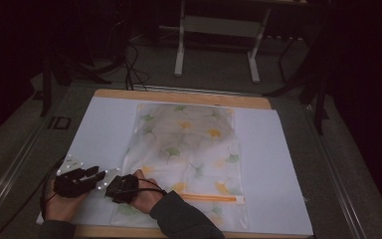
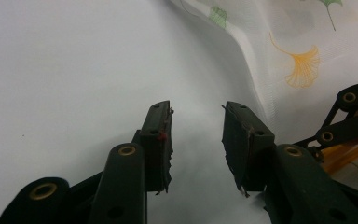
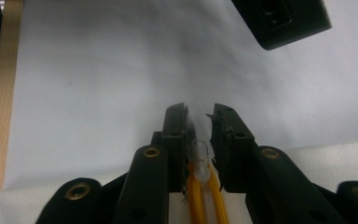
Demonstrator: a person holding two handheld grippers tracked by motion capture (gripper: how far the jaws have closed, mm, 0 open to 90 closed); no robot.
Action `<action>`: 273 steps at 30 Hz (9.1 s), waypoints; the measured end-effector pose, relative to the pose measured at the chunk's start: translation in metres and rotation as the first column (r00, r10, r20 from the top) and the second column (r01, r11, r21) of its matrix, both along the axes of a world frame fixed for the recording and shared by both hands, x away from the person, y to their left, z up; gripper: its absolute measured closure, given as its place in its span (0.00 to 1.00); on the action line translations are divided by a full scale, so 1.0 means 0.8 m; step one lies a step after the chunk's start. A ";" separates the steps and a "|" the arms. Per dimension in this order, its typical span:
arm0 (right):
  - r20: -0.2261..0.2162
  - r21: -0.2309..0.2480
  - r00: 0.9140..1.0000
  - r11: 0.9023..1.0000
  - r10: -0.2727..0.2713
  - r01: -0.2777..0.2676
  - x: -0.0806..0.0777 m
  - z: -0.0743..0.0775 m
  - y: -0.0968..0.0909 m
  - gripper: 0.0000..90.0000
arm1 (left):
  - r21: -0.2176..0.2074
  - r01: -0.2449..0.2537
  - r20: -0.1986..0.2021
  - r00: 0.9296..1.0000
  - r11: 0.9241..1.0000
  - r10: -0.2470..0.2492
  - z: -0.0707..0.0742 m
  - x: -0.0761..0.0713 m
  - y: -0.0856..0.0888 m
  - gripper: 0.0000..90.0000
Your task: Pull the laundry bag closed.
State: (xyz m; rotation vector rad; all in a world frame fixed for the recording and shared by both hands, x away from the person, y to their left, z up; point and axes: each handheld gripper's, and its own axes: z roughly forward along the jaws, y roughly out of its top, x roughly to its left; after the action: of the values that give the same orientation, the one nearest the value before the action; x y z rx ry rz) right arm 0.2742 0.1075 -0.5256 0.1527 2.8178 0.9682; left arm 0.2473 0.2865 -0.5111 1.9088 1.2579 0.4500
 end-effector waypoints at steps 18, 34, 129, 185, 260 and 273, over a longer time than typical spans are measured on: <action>-0.035 0.094 0.999 0.995 -0.024 0.028 0.001 0.019 -0.007 0.93 | -0.001 -0.007 0.004 1.000 1.000 0.007 0.001 0.000 0.001 0.69; -0.049 0.126 0.998 0.991 -0.041 0.047 -0.001 0.017 -0.053 0.93 | 0.008 -0.003 0.000 1.000 1.000 0.003 0.000 0.000 0.000 0.69; 0.083 0.075 0.994 0.994 0.073 -0.080 -0.009 0.028 -0.067 0.95 | -0.201 0.180 -0.216 0.951 0.963 -0.223 -0.010 0.028 -0.053 0.99; 0.171 0.070 0.984 0.995 0.058 -0.071 -0.011 0.028 -0.079 0.95 | -0.251 0.139 -0.192 0.963 0.958 -0.190 0.014 0.021 -0.055 0.99; 0.223 0.086 0.974 0.995 0.026 -0.046 -0.009 0.028 -0.078 0.83 | -0.344 0.100 -0.183 0.968 0.934 -0.171 0.020 0.020 -0.051 0.99; 0.264 0.076 0.962 0.993 0.068 -0.091 -0.020 0.029 -0.072 0.92 | -0.358 0.081 -0.180 0.971 0.930 -0.154 0.020 0.020 -0.047 0.99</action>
State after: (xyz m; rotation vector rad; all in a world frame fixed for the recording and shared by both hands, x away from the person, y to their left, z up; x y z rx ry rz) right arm 0.2579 0.0501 -0.5026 -0.0743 2.5588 1.0455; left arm 0.2637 0.2486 -0.4952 1.7422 1.2483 -0.0387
